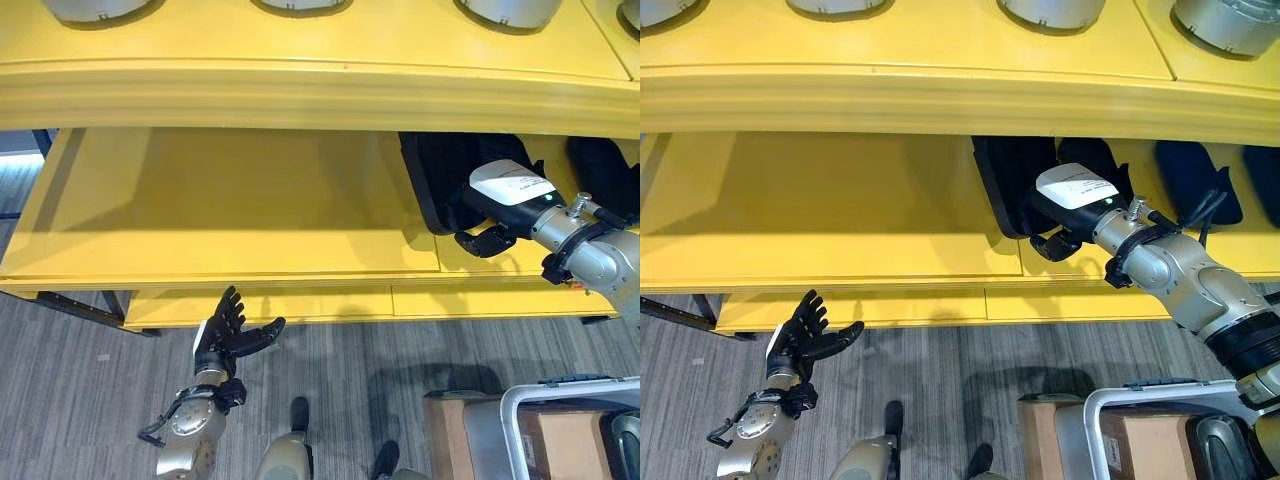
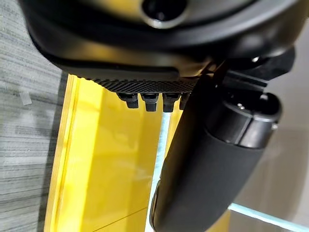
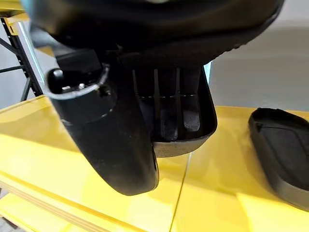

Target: Move parts from the plastic box to the shelf.

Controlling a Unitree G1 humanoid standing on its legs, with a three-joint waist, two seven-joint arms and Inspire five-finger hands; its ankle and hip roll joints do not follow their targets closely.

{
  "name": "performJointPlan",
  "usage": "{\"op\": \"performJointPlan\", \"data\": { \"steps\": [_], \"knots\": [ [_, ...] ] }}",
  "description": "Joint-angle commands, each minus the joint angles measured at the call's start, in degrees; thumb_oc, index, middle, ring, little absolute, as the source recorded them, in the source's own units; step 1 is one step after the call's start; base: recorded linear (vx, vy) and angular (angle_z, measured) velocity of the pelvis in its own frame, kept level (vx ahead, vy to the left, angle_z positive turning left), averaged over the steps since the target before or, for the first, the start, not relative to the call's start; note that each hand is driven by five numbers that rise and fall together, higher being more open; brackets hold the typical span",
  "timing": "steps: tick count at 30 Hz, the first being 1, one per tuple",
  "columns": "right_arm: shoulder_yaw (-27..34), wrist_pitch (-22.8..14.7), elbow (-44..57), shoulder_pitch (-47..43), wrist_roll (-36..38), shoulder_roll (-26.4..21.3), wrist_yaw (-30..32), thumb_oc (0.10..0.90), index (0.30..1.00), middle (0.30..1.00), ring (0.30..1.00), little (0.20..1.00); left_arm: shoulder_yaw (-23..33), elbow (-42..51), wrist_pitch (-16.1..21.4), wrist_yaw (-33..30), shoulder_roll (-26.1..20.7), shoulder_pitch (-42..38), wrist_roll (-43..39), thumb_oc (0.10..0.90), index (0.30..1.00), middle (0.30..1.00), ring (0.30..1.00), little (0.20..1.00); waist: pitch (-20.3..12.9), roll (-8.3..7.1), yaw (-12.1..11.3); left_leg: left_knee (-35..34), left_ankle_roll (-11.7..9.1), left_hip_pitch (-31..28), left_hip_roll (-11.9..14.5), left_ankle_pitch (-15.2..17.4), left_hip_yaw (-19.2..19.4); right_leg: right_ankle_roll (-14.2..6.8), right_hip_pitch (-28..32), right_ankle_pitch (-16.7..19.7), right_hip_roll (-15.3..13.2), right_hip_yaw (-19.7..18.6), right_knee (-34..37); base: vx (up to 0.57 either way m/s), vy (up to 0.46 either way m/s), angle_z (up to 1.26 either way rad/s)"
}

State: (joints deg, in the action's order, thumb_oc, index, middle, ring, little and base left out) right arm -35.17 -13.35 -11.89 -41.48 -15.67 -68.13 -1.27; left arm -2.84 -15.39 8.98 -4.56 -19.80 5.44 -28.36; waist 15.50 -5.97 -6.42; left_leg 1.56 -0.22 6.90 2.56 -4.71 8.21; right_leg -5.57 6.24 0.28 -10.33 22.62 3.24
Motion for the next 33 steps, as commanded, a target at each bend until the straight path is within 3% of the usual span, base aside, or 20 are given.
{"op": "performJointPlan", "data": {
  "steps": [1, 3, 4, 5, 7, 9, 10, 11, 15, 16, 17, 22, 33],
  "knots": [
    [5.3, -0.6, -1.3, -7.1, 0.9, 0.4, 5.6, 0.4, 0.3, 0.3, 0.3, 0.3, -0.8, 5.4, 5.3, -0.5, -5.3, 0.9, 1.9, 0.9, 1.0, 1.0, 1.0, 1.0, -7.4, -4.47, -0.9, 8.7, -2.2, 5.4, 3.1, 7.4, 0.0, -5.9, 0.0, 0.7, -7.5, -2.1, -8.5, 0.04, 0.123, -0.07],
    [5.7, -0.5, -1.2, -6.6, 0.9, 0.8, 5.5, 0.4, 0.3, 0.3, 0.3, 0.3, -1.5, 4.9, 5.3, -0.5, -6.4, -0.4, 2.6, 0.9, 1.0, 1.0, 1.0, 1.0, -6.4, -4.19, -0.2, 9.4, -1.0, 5.0, 2.2, 8.4, -0.8, -5.8, -3.6, 3.8, -8.1, -4.2, -15.8, 0.01, 0.172, -0.03],
    [5.1, -0.3, -1.5, -8.0, 1.1, 0.6, 5.4, 0.4, 0.3, 0.3, 0.3, 0.3, -2.0, 4.6, 5.4, -0.4, -7.8, -1.9, 2.8, 0.9, 1.0, 1.0, 1.0, 1.0, -5.1, -2.98, 0.9, 8.9, -0.3, 4.6, 1.8, 8.0, -1.8, -5.2, -8.0, 4.2, -7.2, -6.8, -22.4, -0.02, 0.189, 0.14],
    [4.6, -0.3, -1.9, -9.0, 1.4, 0.7, 5.5, 0.4, 0.3, 0.3, 0.3, 0.3, -2.4, 4.4, 5.6, -0.4, -8.3, -2.7, 2.8, 0.9, 1.0, 1.0, 1.0, 1.0, -4.6, -2.28, 1.4, 8.4, -0.1, 4.2, 1.8, 7.9, -2.3, -4.9, -9.8, 3.6, -6.6, -7.8, -24.1, -0.03, 0.135, 0.23],
    [4.3, 0.0, -2.4, -10.1, 1.4, 0.6, 5.9, 0.4, 0.3, 0.3, 0.3, 0.3, -2.3, 4.4, 5.7, -0.5, -8.7, -3.2, 2.9, 0.9, 1.0, 1.0, 1.0, 1.0, -4.3, -1.71, 1.6, 8.2, -0.2, 3.8, 2.0, 8.3, -2.2, -4.5, -10.5, 3.4, -7.7, -7.2, -23.2, 0.04, 0.002, 0.25],
    [3.3, 0.0, -3.4, -11.9, 1.4, 0.4, 6.2, 0.4, 0.3, 0.3, 0.3, 0.3, -1.6, 4.8, 6.0, -0.7, -8.9, -3.4, 2.4, 0.9, 1.0, 1.0, 1.0, 1.0, -4.1, -1.3, 1.1, 8.4, -1.2, 3.1, 3.1, 8.8, -2.2, -4.2, -9.7, 4.0, -11.3, -4.2, -17.4, 0.12, -0.173, 0.06],
    [2.2, 0.2, -4.2, -14.0, 0.5, 1.3, 6.6, 0.4, 0.3, 0.3, 0.3, 0.3, -0.9, 4.6, 6.2, -1.4, -8.7, -3.1, 1.4, 0.9, 1.0, 1.0, 1.0, 1.0, -3.4, -1.46, 0.1, 9.7, -2.9, 2.2, 5.4, 10.4, -2.1, -6.1, -9.5, 6.7, -15.3, -1.4, -11.0, 0.07, -0.308, -0.17],
    [1.8, 0.2, -4.1, -14.7, 0.1, 1.4, 6.5, 0.4, 0.3, 0.3, 0.3, 0.3, -0.2, 4.6, 6.2, -1.7, -8.3, -2.8, 0.9, 0.9, 1.0, 1.0, 1.0, 1.0, -2.7, -2.19, -0.2, 10.9, -3.2, 2.3, 5.7, 10.0, -1.6, -6.1, -9.1, 8.8, -15.8, 0.1, -8.4, 0.04, -0.309, -0.32],
    [3.5, 0.5, -4.1, -11.9, 0.0, 1.0, 6.1, 0.4, 0.3, 0.3, 0.3, 0.3, -0.6, 4.2, 6.2, -1.1, -7.6, -2.2, 1.8, 0.9, 1.0, 1.0, 1.0, 1.0, -3.6, -4.3, 0.5, 10.1, -4.5, 2.7, 5.7, 8.5, -2.7, -7.6, -7.2, 9.0, -13.3, -3.6, -5.8, 0.01, -0.159, 0.09],
    [2.8, 0.2, -4.1, -12.5, 0.4, 0.1, 5.5, 0.4, 0.3, 0.3, 0.3, 0.3, -0.2, 4.8, 6.1, -0.2, -7.5, -1.0, 1.6, 0.9, 1.0, 1.0, 1.0, 1.0, -4.7, -4.42, 0.3, 9.0, -5.8, 2.0, 7.1, 7.7, -3.1, -7.5, -6.3, 7.2, -11.8, -2.6, -5.7, 0.06, -0.221, 0.56],
    [2.7, 0.2, -4.2, -12.6, 0.5, 0.1, 5.5, 0.4, 0.3, 0.3, 0.3, 0.3, -0.2, 4.8, 6.1, -0.2, -7.5, -1.0, 1.6, 0.9, 1.0, 1.0, 1.0, 1.0, -4.8, -4.48, 0.4, 8.8, -5.7, 2.2, 7.0, 7.5, -3.2, -7.5, -6.4, 7.3, -11.9, -2.5, -5.6, 0.07, -0.204, 0.25],
    [1.0, -0.5, -3.8, -14.2, 2.9, 0.5, 4.9, 0.4, 0.3, 0.3, 0.3, 0.3, -0.3, 5.7, 5.6, 0.7, -6.4, 0.8, 1.5, 0.9, 1.0, 1.0, 1.0, 1.0, -6.3, -3.53, 0.9, 5.5, -7.7, 1.0, 10.3, 4.9, -5.3, -5.7, -3.9, 1.9, -7.5, -1.5, -5.3, 0.02, -0.169, 0.02],
    [-0.1, -0.9, -4.2, -14.8, 2.7, 1.8, 5.0, 0.4, 0.3, 0.3, 0.3, 0.3, -0.3, 5.9, 5.2, 0.9, -5.0, 2.0, 1.1, 0.9, 1.0, 1.0, 1.0, 1.0, -6.7, -1.55, 1.0, 4.6, -8.2, -1.0, 12.2, 4.3, -5.9, -4.0, -2.8, -1.5, -5.3, -1.8, -7.3, 0.01, -0.068, 0.0]
  ]
}}
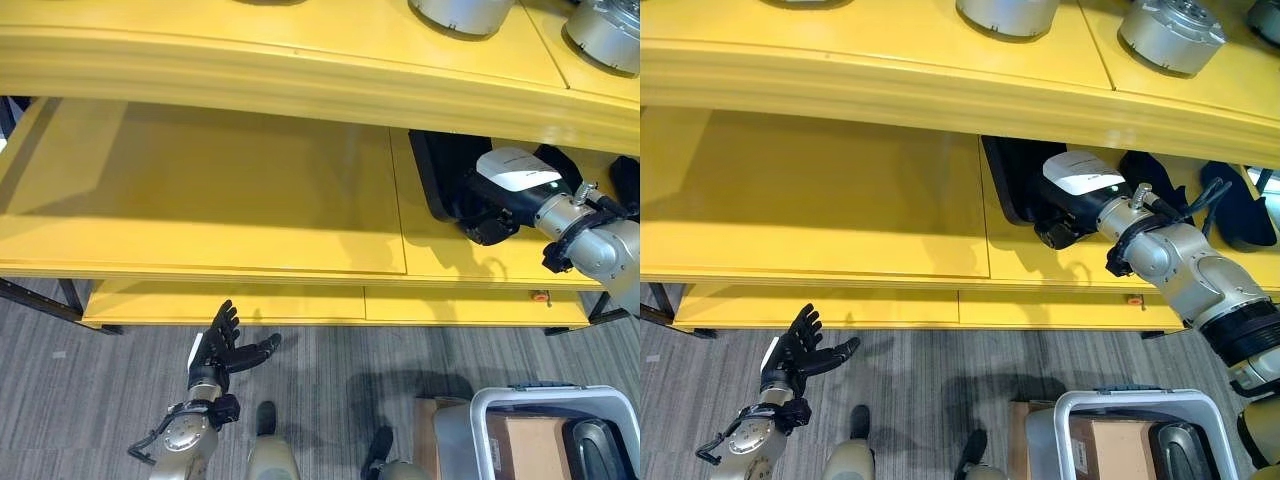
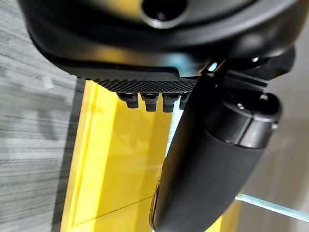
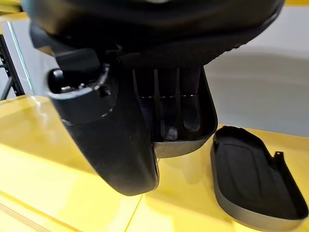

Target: Move parts from the plastic box to the shelf.

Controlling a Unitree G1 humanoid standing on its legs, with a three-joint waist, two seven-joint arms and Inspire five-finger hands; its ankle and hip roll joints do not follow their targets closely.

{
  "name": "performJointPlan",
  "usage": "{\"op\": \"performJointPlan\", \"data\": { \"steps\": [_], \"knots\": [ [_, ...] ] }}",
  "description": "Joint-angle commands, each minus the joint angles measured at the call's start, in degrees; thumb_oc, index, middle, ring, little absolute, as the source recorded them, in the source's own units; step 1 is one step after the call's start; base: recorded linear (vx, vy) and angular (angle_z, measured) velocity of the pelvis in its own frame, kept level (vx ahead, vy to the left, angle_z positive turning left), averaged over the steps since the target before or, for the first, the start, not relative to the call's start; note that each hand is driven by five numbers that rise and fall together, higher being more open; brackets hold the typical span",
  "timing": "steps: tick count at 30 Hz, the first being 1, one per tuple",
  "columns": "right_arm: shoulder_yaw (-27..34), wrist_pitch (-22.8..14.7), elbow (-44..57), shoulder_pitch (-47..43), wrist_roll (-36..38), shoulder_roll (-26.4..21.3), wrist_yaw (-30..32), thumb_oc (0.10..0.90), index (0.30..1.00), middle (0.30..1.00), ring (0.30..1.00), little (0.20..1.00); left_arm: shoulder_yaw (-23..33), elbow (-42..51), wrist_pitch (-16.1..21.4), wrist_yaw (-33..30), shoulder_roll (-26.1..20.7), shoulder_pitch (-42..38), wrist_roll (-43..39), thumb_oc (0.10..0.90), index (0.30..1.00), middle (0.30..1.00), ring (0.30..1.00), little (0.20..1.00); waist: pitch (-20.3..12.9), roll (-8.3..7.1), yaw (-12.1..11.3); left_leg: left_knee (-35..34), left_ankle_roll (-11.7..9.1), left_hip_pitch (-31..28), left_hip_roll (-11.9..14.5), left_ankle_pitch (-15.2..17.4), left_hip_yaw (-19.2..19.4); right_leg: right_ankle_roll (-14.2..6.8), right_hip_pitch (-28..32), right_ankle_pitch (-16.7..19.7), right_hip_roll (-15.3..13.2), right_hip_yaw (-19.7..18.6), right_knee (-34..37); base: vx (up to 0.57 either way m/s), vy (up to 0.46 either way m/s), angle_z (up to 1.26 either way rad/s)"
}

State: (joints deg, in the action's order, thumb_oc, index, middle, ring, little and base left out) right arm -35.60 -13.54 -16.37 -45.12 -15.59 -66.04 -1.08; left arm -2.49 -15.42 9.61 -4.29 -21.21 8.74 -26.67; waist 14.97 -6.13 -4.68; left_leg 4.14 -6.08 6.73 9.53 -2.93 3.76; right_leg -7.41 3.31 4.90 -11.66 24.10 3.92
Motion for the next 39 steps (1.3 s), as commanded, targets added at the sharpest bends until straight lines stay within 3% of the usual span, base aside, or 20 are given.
{"op": "performJointPlan", "data": {
  "steps": [1, 11, 19, 23, 30, 34, 39],
  "knots": [
    [0.2, -0.7, 0.2, -11.1, 2.5, -0.2, 4.9, 0.4, 0.3, 0.3, 0.3, 0.3, -0.5, 5.9, 4.5, 0.5, -3.6, -1.3, -0.6, 0.9, 1.0, 1.0, 1.0, 1.0, -6.2, -1.24, -0.7, 2.0, -2.3, -0.9, 5.2, 2.5, -1.4, -2.2, 0.1, -6.2, -4.0, -3.3, -8.1, 0.01, 0.004, 0.03],
    [-3.9, -1.1, -1.3, -16.5, 2.4, 1.0, 4.9, 0.4, 0.3, 0.3, 0.3, 0.3, -1.5, 6.0, 4.9, 0.4, -3.6, -2.1, -1.3, 0.9, 1.0, 1.0, 1.0, 1.0, -6.5, -0.94, -0.7, 2.8, -2.1, -1.2, 4.6, 3.3, -1.4, -2.2, 0.5, -6.8, -4.9, -3.4, -9.5, 0.0, 0.0, 0.0],
    [-6.5, -0.7, -7.3, -20.4, 4.7, 7.6, 4.8, 0.4, 0.3, 0.3, 0.3, 0.3, -3.3, 6.4, 5.2, 0.7, -3.9, -2.9, -2.2, 0.9, 1.0, 1.0, 1.0, 1.0, -5.8, -0.92, -2.3, 4.3, -2.1, 0.8, 3.7, 3.6, -3.0, -1.8, 0.5, -7.5, -5.0, -2.8, -10.3, -0.01, -0.001, 0.05],
    [-7.8, 0.0, -12.8, -21.4, 6.1, 13.2, 4.4, 0.4, 0.3, 0.3, 0.3, 0.3, -4.3, 7.0, 5.4, 1.1, -4.7, -3.0, -2.9, 0.9, 1.0, 1.0, 1.0, 1.0, -4.2, -0.44, -4.0, 6.6, -2.1, 2.7, 3.0, 4.2, -4.1, -1.6, -0.3, -8.0, -5.4, -2.5, -11.9, -0.04, -0.004, 0.13],
    [-9.9, 1.2, -21.2, -25.1, 6.6, 19.8, 4.3, 0.4, 0.3, 0.3, 0.3, 0.3, -5.1, 7.9, 6.0, 1.2, -5.9, -4.0, -4.1, 0.9, 1.0, 1.0, 1.0, 1.0, -1.2, 0.76, -6.6, 10.8, -2.1, 7.5, 2.6, 4.8, -5.2, -1.5, -4.5, -8.5, -6.5, -1.5, -15.8, -0.07, 0.012, 0.2],
    [-7.8, 2.1, -26.8, -27.8, 9.6, 23.0, 6.1, 0.4, 0.3, 0.3, 0.3, 0.3, -5.0, 8.6, 6.7, 0.9, -6.9, -3.8, -5.5, 0.9, 1.0, 1.0, 1.0, 1.0, 2.8, 2.45, -8.9, 16.7, -1.8, 12.4, 3.1, 6.6, -5.5, -2.0, -11.4, -9.5, -8.1, -2.1, -23.0, -0.12, 0.042, -0.06],
    [-7.2, 2.5, -29.2, -29.8, 10.9, 22.8, 7.0, 0.4, 0.3, 0.3, 0.3, 0.3, -5.8, 8.9, 6.7, 0.7, -7.6, -3.7, -5.7, 0.9, 1.0, 1.0, 1.0, 1.0, 4.5, 3.09, -9.6, 21.3, -1.4, 16.3, 2.6, 8.2, -6.4, -2.0, -15.8, -11.0, -9.1, -2.1, -28.7, -0.05, 0.031, -0.04]
  ]
}}
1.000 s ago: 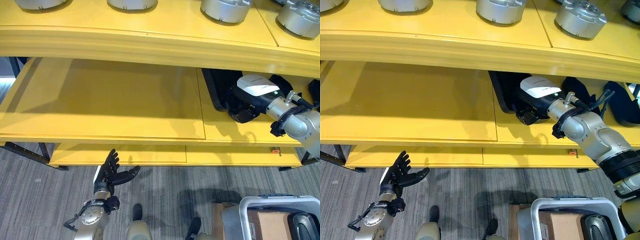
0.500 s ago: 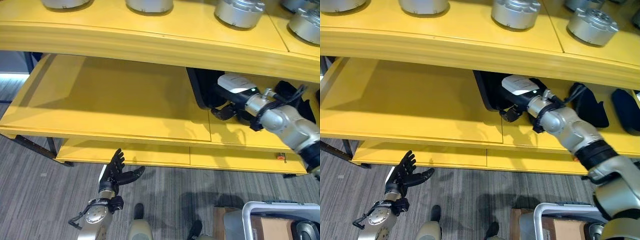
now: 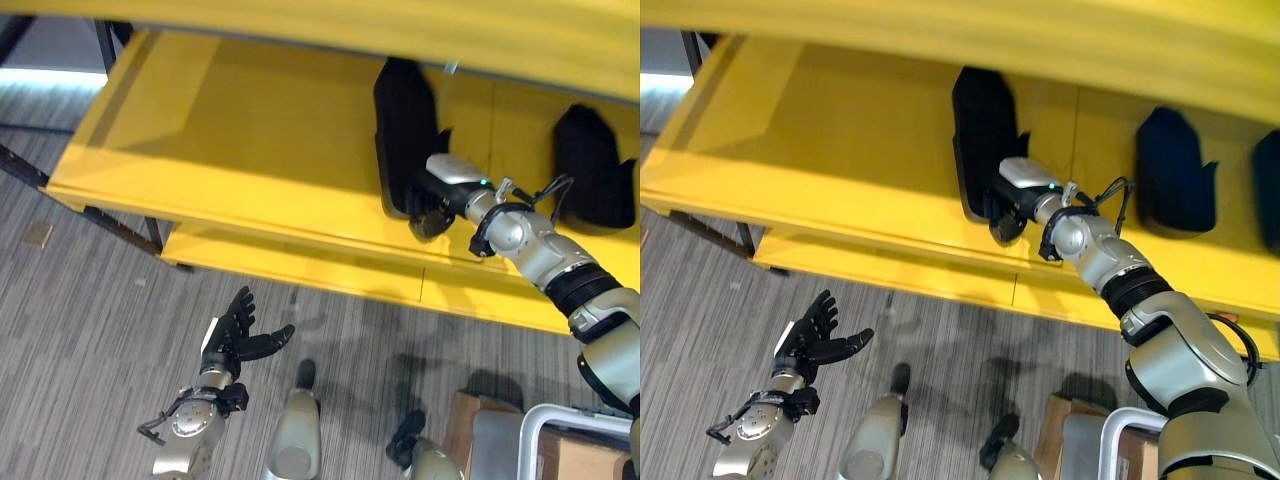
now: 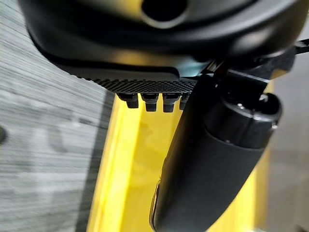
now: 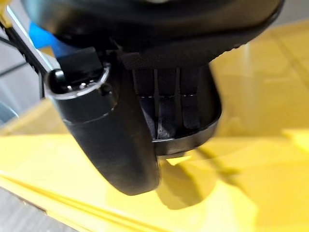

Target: Move parts from the plastic box to the shelf.

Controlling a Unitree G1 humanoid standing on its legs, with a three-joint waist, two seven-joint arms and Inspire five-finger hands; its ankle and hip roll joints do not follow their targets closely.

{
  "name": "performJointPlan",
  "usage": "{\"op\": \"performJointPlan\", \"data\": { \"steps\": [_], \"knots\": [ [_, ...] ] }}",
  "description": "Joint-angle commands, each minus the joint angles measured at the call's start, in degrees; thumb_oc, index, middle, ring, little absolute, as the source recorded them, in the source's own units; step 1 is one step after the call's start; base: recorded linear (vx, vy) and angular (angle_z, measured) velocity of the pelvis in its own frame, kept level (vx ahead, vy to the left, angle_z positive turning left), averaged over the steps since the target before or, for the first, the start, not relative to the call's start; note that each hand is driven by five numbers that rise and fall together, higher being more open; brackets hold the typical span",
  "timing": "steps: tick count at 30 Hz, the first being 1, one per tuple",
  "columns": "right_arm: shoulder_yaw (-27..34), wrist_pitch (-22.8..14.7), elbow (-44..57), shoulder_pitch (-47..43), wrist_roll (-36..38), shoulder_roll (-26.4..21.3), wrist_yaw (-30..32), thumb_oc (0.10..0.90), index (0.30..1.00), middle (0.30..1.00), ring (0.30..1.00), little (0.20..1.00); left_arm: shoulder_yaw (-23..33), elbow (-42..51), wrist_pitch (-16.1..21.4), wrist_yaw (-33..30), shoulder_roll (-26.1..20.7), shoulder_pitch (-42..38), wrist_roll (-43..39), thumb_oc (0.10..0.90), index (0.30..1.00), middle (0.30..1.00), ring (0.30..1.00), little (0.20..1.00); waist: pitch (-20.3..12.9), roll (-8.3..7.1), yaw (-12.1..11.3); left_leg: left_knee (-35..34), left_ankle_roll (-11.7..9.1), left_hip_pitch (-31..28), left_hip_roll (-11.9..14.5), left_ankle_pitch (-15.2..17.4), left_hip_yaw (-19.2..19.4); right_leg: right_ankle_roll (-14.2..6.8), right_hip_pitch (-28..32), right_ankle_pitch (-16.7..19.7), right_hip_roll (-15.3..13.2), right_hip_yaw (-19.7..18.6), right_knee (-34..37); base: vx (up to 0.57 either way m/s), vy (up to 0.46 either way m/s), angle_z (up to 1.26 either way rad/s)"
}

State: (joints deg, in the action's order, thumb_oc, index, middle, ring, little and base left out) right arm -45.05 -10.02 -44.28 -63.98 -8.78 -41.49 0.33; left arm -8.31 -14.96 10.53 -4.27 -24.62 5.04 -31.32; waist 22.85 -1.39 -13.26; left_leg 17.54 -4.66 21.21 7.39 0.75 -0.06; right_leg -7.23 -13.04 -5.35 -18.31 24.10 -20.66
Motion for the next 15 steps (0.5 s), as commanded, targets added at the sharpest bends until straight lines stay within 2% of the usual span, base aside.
{"op": "performJointPlan", "data": {
  "steps": [1, 2, 4, 15],
  "knots": [
    [1.6, -1.0, -2.4, -12.8, 4.6, -2.4, 6.0, 0.4, 0.3, 0.3, 0.3, 0.3, -0.4, 8.7, 5.8, 0.9, -4.6, 0.1, -1.0, 0.9, 1.0, 1.0, 1.0, 1.0, -2.6, -1.54, -1.1, 9.6, -2.7, 3.6, 4.5, 5.1, -3.2, -2.0, -0.9, -1.7, -2.7, -2.3, -6.0, 0.02, 0.003, 0.08],
    [1.7, -1.0, -3.2, -13.5, 5.0, -2.3, 6.3, 0.4, 0.3, 0.3, 0.3, 0.3, -0.6, 8.7, 5.8, 0.8, -4.8, 0.0, -1.0, 0.9, 1.0, 1.0, 1.0, 1.0, -2.4, -1.4, -1.4, 11.0, -3.0, 3.8, 4.6, 6.9, -3.6, -2.4, -1.0, -3.3, -2.7, -2.6, -7.6, 0.03, -0.012, 0.1],
    [0.9, -0.9, -4.6, -15.5, 5.4, -3.1, 6.6, 0.4, 0.3, 0.3, 0.3, 0.3, -0.9, 8.6, 5.9, 0.7, -5.0, -0.2, -1.2, 0.9, 1.0, 1.0, 1.0, 1.0, -1.8, -1.26, -1.6, 12.6, -2.8, 5.4, 4.4, 7.5, -4.1, -2.3, -2.4, -4.3, -3.0, -2.9, -9.5, 0.02, -0.012, 0.13],
    [-1.1, 0.2, -10.8, -19.4, 5.8, -4.5, 7.8, 0.4, 0.3, 0.3, 0.3, 0.3, -2.1, 8.6, 5.9, 0.4, -5.2, -1.3, -2.1, 0.9, 1.0, 1.0, 1.0, 1.0, -0.6, -0.9, -1.9, 14.3, -2.5, 8.3, 3.1, 8.0, -5.3, -2.0, -4.3, -5.6, -3.6, -3.0, -12.2, 0.02, -0.001, 0.09]
  ]
}}
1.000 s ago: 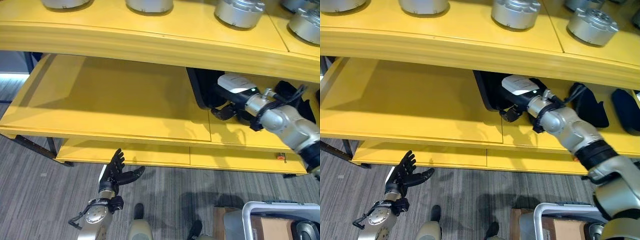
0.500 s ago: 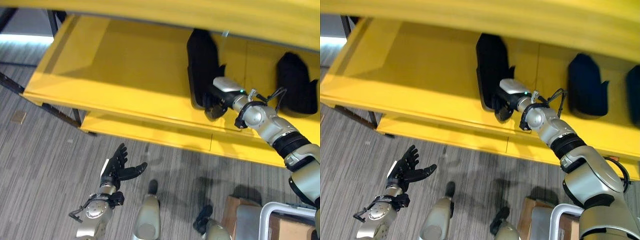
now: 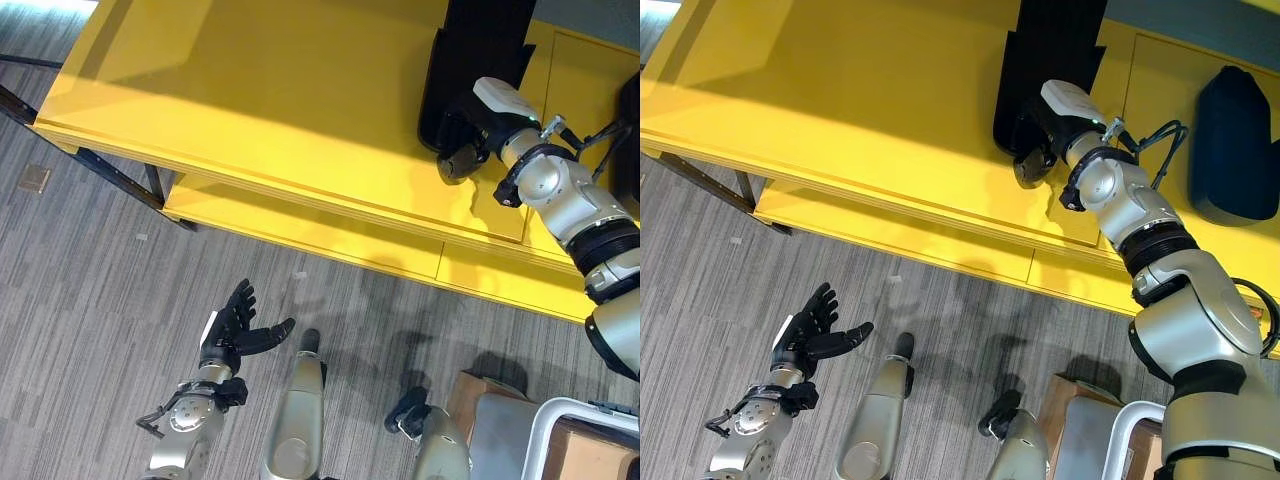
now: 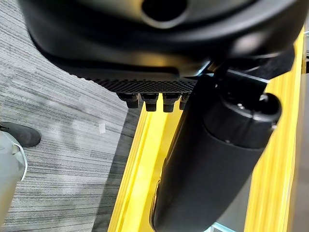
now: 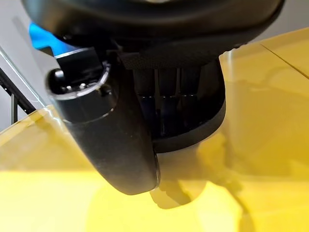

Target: Move parts from the plastic box to the shelf.

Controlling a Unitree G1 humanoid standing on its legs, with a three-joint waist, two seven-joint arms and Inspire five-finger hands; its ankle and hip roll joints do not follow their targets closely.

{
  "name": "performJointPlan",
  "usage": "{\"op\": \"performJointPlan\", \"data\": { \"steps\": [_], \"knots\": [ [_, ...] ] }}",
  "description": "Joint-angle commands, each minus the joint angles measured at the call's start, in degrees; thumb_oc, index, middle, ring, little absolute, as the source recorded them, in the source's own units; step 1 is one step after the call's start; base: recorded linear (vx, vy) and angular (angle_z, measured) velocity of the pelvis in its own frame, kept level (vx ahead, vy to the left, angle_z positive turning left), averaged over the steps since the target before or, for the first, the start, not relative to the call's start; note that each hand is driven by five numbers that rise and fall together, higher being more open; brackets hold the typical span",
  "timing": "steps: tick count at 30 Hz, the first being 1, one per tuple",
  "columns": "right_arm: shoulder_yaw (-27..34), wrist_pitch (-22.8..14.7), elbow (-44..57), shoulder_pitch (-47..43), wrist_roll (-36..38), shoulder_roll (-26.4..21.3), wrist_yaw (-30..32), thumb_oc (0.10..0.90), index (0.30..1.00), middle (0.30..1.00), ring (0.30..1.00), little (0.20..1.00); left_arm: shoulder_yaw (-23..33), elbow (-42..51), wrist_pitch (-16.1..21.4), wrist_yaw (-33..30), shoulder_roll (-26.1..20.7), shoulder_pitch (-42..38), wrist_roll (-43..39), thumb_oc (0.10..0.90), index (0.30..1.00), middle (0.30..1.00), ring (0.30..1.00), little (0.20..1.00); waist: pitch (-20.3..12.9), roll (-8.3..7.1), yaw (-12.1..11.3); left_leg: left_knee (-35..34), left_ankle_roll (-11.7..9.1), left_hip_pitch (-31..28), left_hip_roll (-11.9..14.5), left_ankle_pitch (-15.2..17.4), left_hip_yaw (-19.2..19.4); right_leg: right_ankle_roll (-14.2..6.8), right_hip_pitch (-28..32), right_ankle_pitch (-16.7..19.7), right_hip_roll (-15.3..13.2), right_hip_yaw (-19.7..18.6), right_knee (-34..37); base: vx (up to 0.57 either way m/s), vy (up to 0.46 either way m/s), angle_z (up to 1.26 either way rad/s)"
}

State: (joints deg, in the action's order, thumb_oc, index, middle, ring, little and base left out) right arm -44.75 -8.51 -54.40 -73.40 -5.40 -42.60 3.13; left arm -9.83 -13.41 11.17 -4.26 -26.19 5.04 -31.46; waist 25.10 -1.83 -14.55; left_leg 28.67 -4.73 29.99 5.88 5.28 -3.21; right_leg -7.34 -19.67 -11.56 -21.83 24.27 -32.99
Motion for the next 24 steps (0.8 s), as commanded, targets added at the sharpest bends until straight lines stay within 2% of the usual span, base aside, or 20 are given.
{"op": "performJointPlan", "data": {
  "steps": [1, 16, 17, 18, 24],
  "knots": [
    [-1.7, -1.3, -1.2, -10.2, 2.2, -3.6, 4.8, 0.4, 0.3, 0.3, 0.3, 0.3, -0.7, 7.0, 5.2, 0.5, -3.6, -1.3, -1.9, 0.9, 1.0, 1.0, 1.0, 1.0, -2.8, -0.49, -0.6, 3.2, -2.4, -0.4, 4.4, 3.4, -2.3, -1.9, 2.3, 0.7, -0.2, -3.2, 0.1, 0.02, 0.005, 0.04],
    [-3.4, -1.3, -2.4, -12.2, 2.1, -3.8, 4.1, 0.4, 0.3, 0.3, 0.3, 0.3, -0.7, 6.7, 5.4, 0.4, -3.6, -2.1, -2.7, 0.9, 1.0, 1.0, 1.0, 1.0, -2.2, -0.65, 0.2, 3.4, -2.4, -0.8, 4.3, 3.7, -2.5, -1.7, 2.4, 0.6, 0.2, -3.7, 0.1, 0.0, 0.0, 0.0],
    [-3.3, -1.4, -2.1, -12.0, 2.4, -3.7, 3.7, 0.633, 0.627, 0.627, 0.627, 0.627, -0.6, 6.7, 5.4, 0.4, -3.6, -2.2, -2.7, 0.9, 1.0, 1.0, 1.0, 1.0, -2.1, -0.64, 0.2, 3.5, -2.4, -0.8, 4.4, 3.7, -2.5, -1.7, 2.4, 0.6, 0.2, -3.8, 0.1, 0.0, 0.0, 0.0],
    [-3.3, -1.4, -1.9, -12.0, 2.9, -3.6, 3.5, 0.9, 1.0, 1.0, 1.0, 1.0, -0.6, 6.6, 5.4, 0.5, -3.7, -2.2, -2.7, 0.9, 1.0, 1.0, 1.0, 1.0, -2.1, -0.68, 0.3, 3.5, -2.4, -0.9, 4.4, 3.7, -2.5, -1.7, 2.4, 0.6, 0.2, -3.9, 0.1, 0.0, 0.0, 0.0],
    [-4.0, -1.7, -0.8, -11.5, 4.7, -3.5, 1.4, 0.9, 1.0, 1.0, 1.0, 1.0, -0.5, 6.2, 5.4, 0.7, -3.8, -2.4, -2.7, 0.9, 1.0, 1.0, 1.0, 1.0, -2.1, -0.78, 0.5, 3.5, -2.5, -1.1, 4.5, 3.6, -2.4, -1.7, 2.3, 0.6, 0.3, -4.1, 0.0, 0.0, 0.0, 0.0]
  ]
}}
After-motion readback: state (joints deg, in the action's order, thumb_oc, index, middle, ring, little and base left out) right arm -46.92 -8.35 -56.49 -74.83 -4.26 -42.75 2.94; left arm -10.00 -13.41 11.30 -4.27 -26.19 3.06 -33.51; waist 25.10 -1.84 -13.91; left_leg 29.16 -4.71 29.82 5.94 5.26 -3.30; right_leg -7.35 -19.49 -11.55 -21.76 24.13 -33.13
